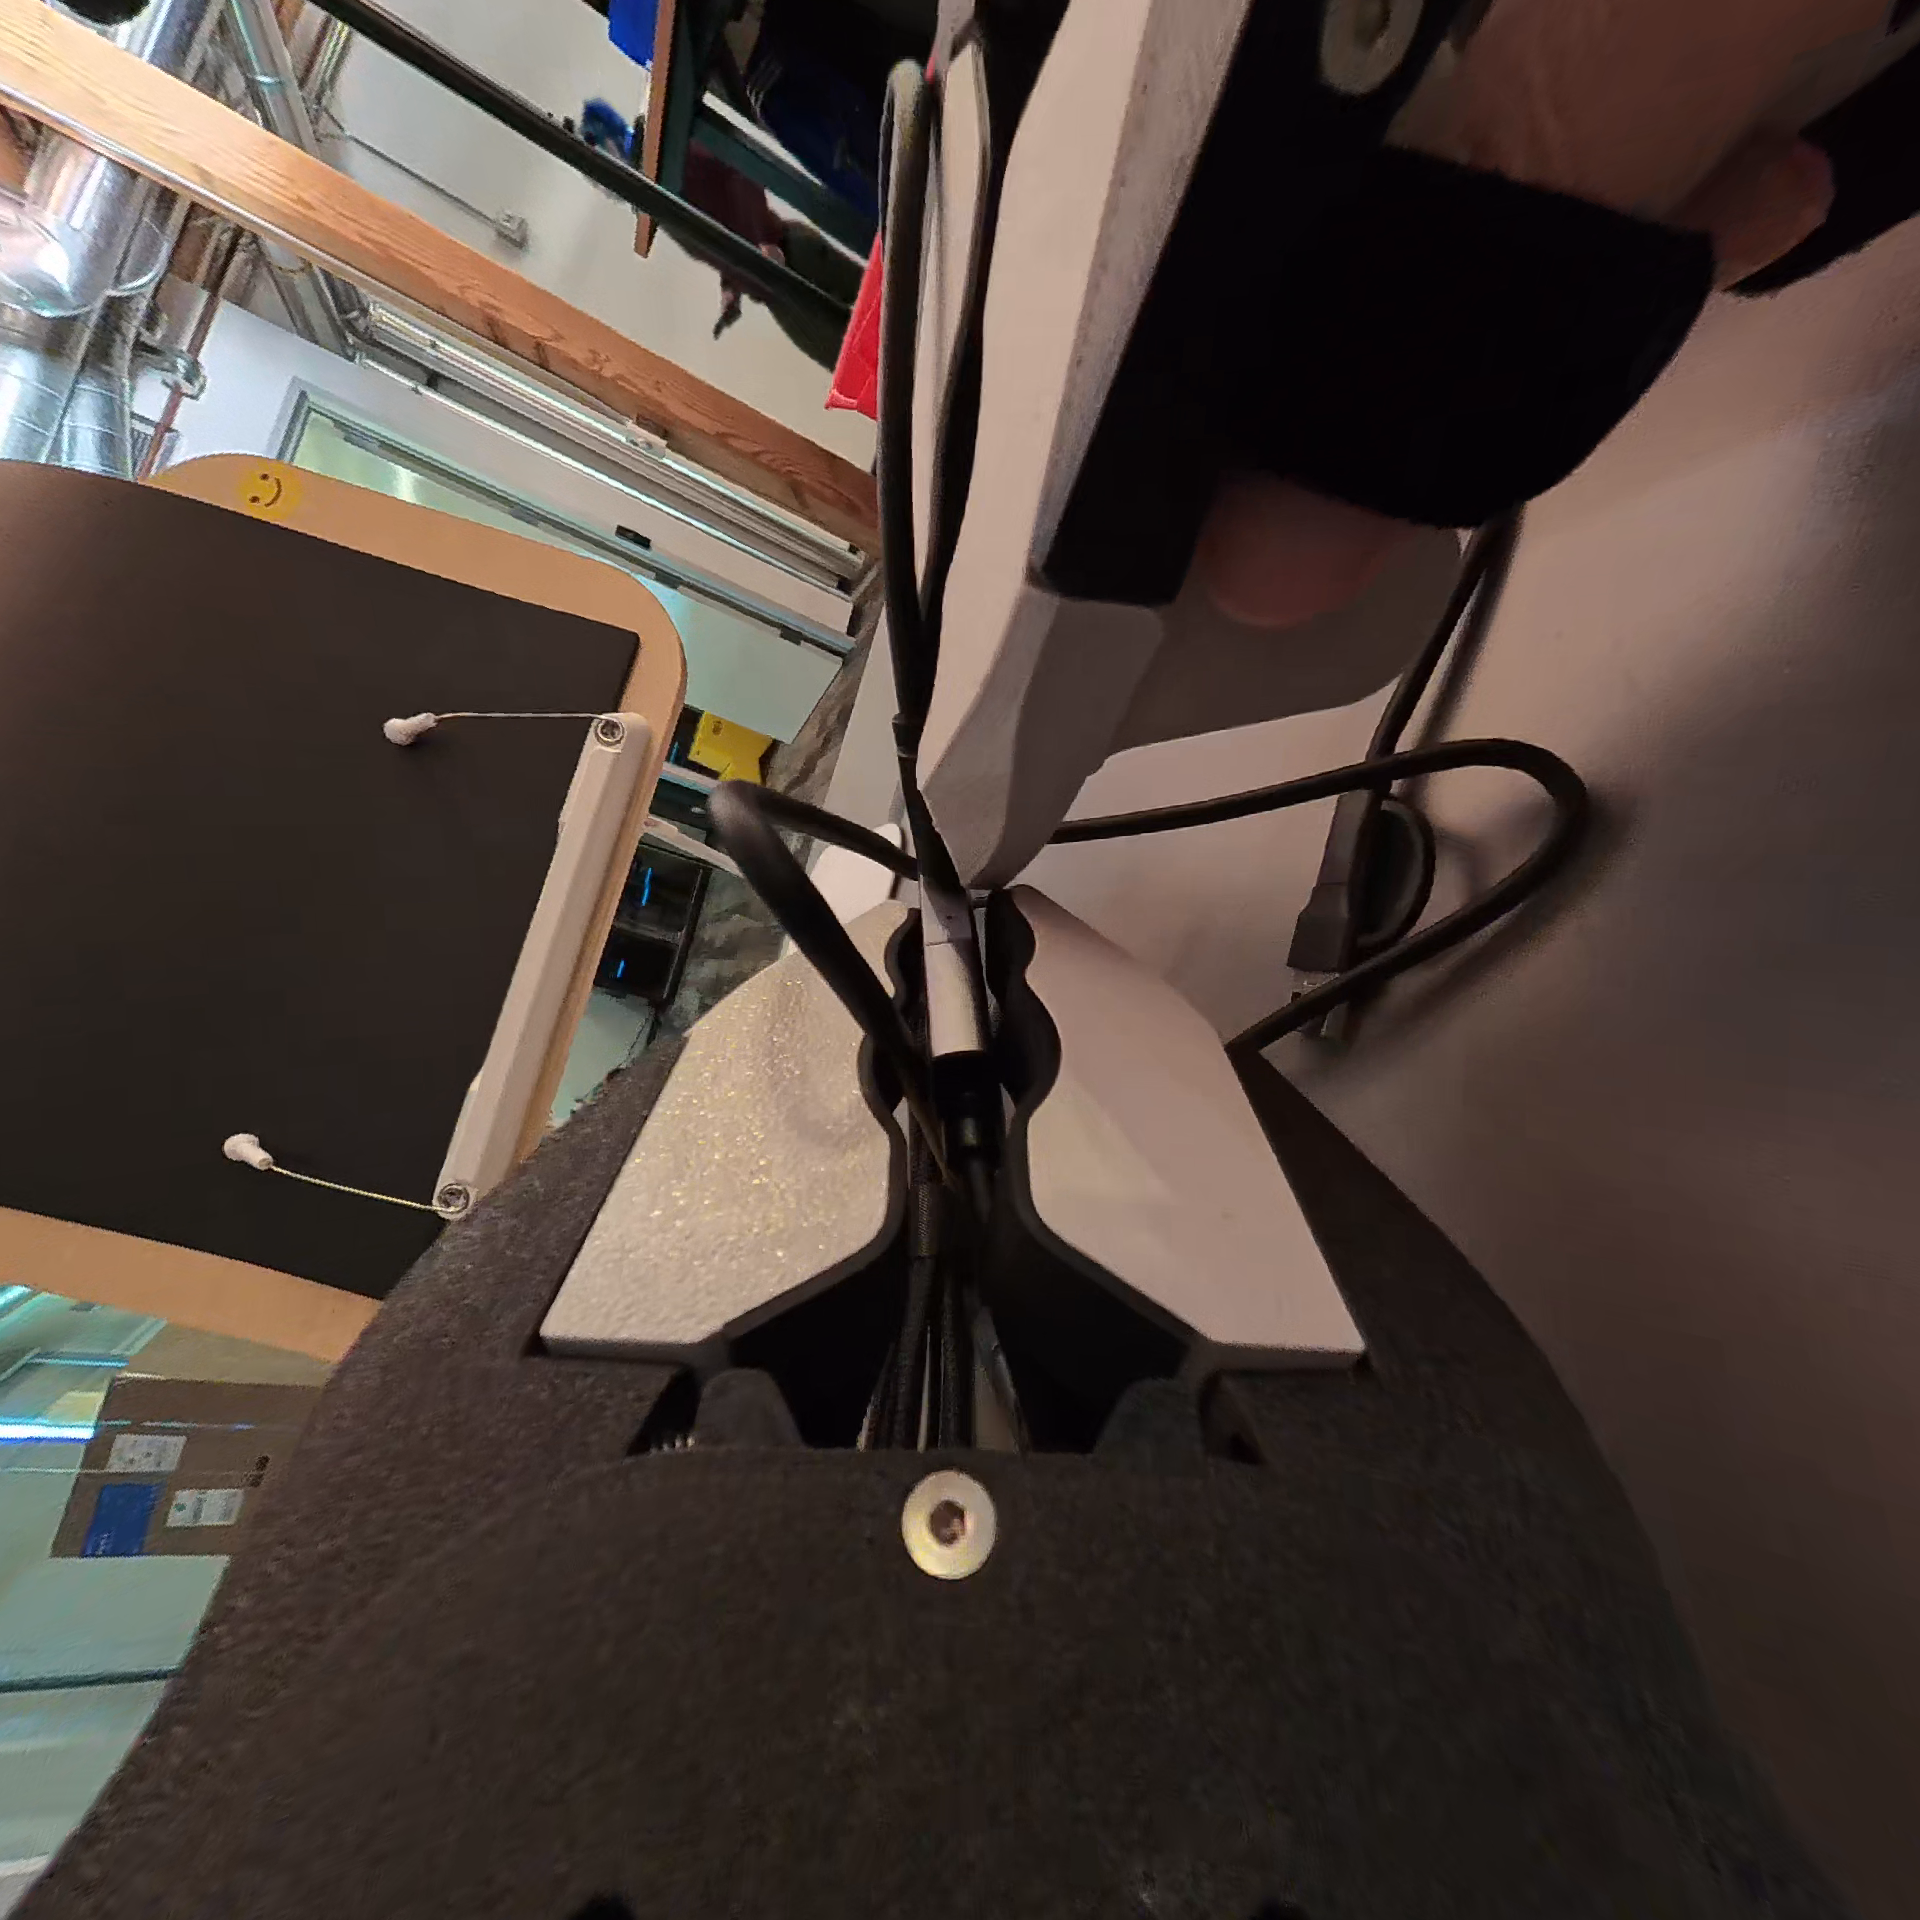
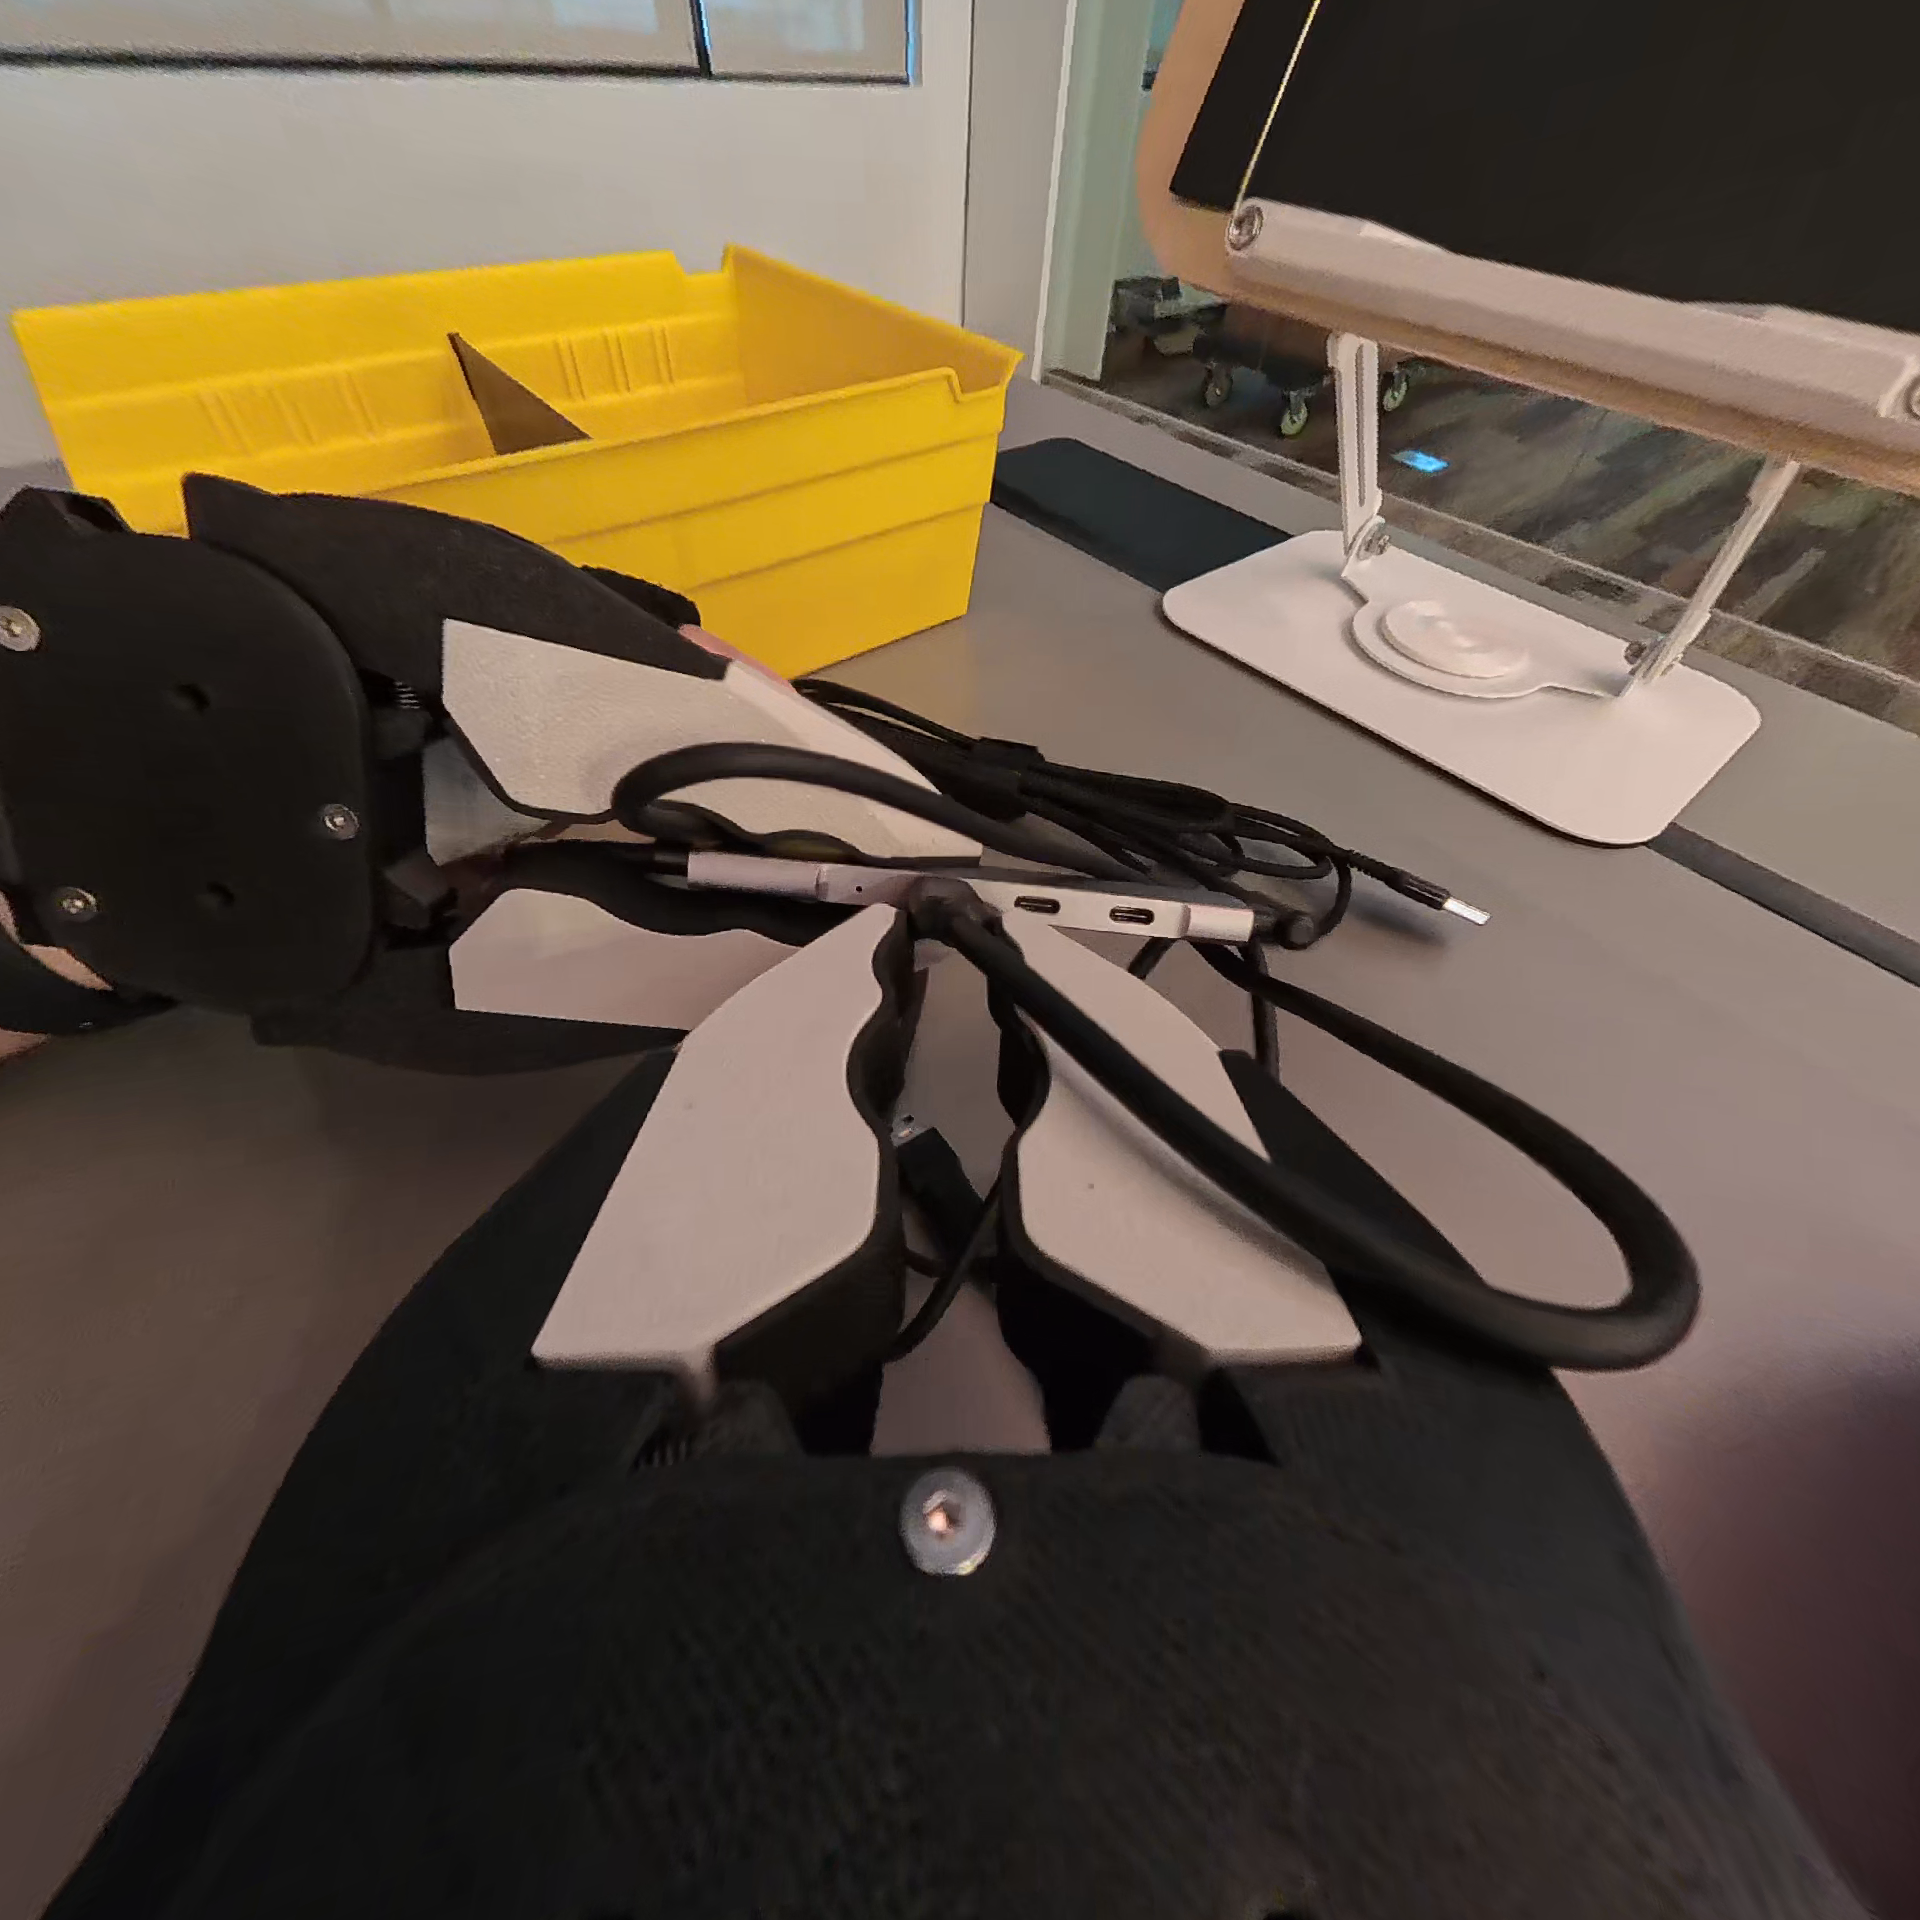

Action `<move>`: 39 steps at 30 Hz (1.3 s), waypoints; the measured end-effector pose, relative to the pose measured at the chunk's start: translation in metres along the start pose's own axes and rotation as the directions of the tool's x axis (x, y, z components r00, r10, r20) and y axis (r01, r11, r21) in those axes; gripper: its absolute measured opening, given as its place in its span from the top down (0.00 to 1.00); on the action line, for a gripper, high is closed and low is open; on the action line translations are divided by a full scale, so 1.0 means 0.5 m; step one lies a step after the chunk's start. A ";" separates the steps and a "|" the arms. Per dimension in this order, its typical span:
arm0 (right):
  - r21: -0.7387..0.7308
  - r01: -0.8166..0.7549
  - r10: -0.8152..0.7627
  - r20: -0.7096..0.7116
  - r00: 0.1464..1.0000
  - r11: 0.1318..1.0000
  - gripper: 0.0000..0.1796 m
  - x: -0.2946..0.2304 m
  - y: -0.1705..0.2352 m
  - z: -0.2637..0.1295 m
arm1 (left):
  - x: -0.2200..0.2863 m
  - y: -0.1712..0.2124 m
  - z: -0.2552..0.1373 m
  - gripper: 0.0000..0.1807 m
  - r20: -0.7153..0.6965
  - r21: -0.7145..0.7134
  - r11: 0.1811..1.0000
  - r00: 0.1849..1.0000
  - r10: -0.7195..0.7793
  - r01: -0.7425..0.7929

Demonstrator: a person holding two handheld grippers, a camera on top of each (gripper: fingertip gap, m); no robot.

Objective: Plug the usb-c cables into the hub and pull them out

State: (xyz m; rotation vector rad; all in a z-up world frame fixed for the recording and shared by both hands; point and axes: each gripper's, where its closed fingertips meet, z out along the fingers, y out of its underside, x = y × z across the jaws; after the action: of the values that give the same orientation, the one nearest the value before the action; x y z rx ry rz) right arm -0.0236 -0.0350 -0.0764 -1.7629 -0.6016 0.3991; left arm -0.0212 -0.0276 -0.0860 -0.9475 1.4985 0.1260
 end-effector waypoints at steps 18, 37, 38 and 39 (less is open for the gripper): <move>0.052 -0.108 0.106 0.040 0.994 0.993 0.93 0.001 0.003 0.008 | 0.012 0.008 0.007 0.94 -0.034 0.011 1.000 0.999 0.012 -0.012; 0.078 -0.170 0.169 0.016 0.985 0.982 0.93 0.023 0.015 0.005 | 0.019 0.021 0.033 0.94 -0.033 -0.098 0.992 0.996 -0.079 0.076; 0.079 -0.159 0.159 0.014 0.987 0.984 0.93 0.021 0.015 0.005 | 0.020 0.019 0.031 0.94 -0.050 -0.089 0.990 0.992 -0.113 0.109; 0.084 -0.149 0.149 0.015 0.989 0.985 0.93 0.019 0.013 0.004 | 0.021 0.017 0.029 0.94 -0.068 -0.075 0.986 0.985 -0.157 0.152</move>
State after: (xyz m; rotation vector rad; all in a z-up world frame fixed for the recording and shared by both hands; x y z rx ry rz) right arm -0.0160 -0.0290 -0.0829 -1.7307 -0.4537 0.5290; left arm -0.0139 -0.0184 -0.1020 -1.1313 1.4897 0.0312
